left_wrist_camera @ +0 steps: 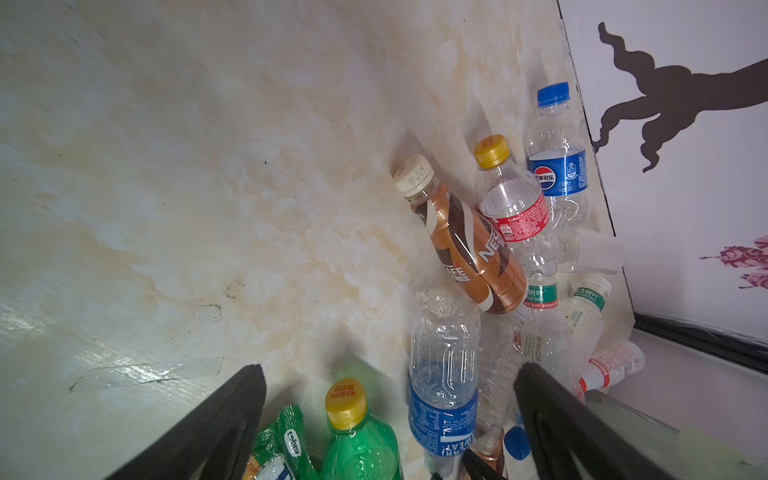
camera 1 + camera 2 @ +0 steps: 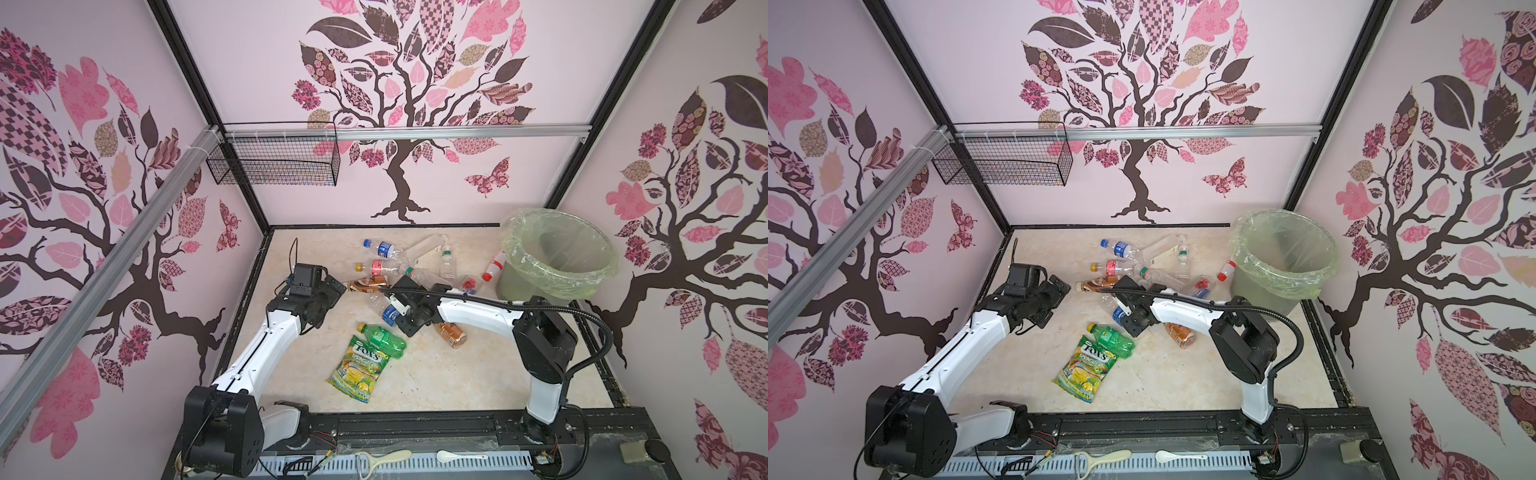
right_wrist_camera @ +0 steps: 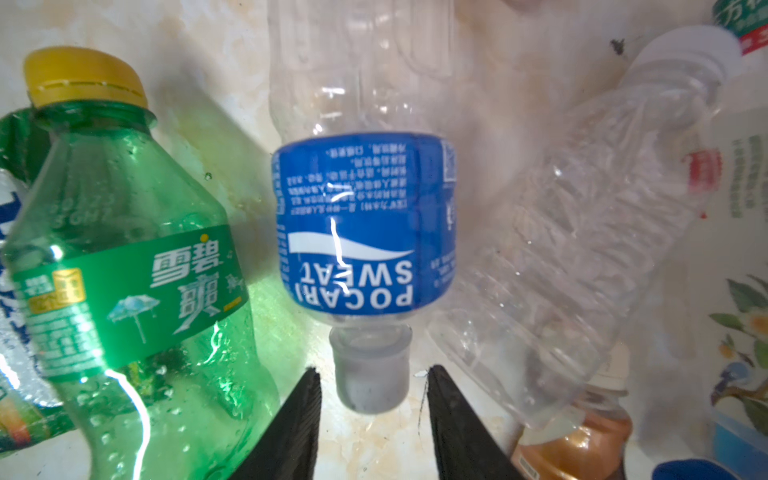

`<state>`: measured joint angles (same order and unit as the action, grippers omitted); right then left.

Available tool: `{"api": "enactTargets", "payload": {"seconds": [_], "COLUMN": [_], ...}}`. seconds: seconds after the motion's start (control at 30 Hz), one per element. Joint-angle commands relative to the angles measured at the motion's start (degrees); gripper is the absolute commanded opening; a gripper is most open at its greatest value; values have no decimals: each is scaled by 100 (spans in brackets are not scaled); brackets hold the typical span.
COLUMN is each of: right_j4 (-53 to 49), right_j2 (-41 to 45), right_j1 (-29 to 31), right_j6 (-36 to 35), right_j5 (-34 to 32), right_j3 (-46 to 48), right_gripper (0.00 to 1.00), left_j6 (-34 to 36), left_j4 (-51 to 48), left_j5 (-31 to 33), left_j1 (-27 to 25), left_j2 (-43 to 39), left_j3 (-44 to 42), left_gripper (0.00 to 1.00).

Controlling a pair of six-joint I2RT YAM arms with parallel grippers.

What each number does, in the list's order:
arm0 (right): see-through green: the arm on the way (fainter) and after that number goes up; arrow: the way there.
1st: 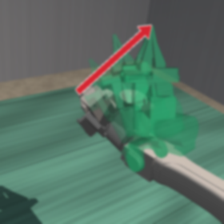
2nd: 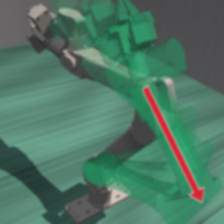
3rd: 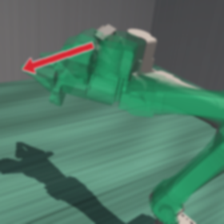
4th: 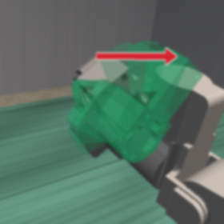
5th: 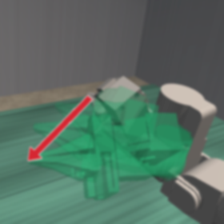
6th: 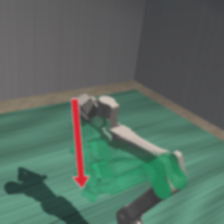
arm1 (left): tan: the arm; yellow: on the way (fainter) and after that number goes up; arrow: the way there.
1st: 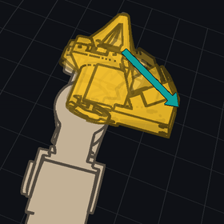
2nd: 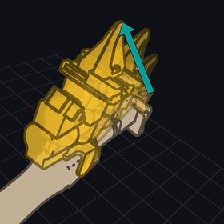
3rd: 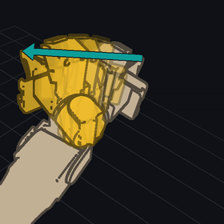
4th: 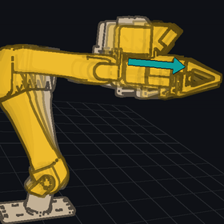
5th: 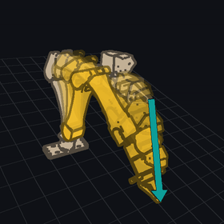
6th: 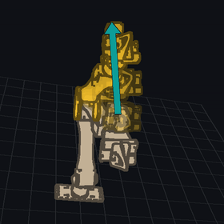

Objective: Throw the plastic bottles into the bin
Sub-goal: 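Lower the Pocari Sweat bottle beside the green soda bottle and open the right gripper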

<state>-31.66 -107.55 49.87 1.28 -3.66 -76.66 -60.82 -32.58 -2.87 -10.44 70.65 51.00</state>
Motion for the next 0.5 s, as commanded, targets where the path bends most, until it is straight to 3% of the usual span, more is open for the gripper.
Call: {"api": "enactTargets", "payload": {"seconds": [0.0,0.47], "right_j4": [-142,-659], "right_j2": [-73,766], "right_j1": [42,32], "right_j6": [8,162], "right_j5": [-87,-894], "right_j3": [-255,-513], "right_gripper": [51,71], "left_j6": [117,147], "left_j4": [76,307], "left_j5": [24,63], "left_j1": [-43,-407], "left_j2": [69,403], "left_j3": [156,914], "left_gripper": [98,98]}}
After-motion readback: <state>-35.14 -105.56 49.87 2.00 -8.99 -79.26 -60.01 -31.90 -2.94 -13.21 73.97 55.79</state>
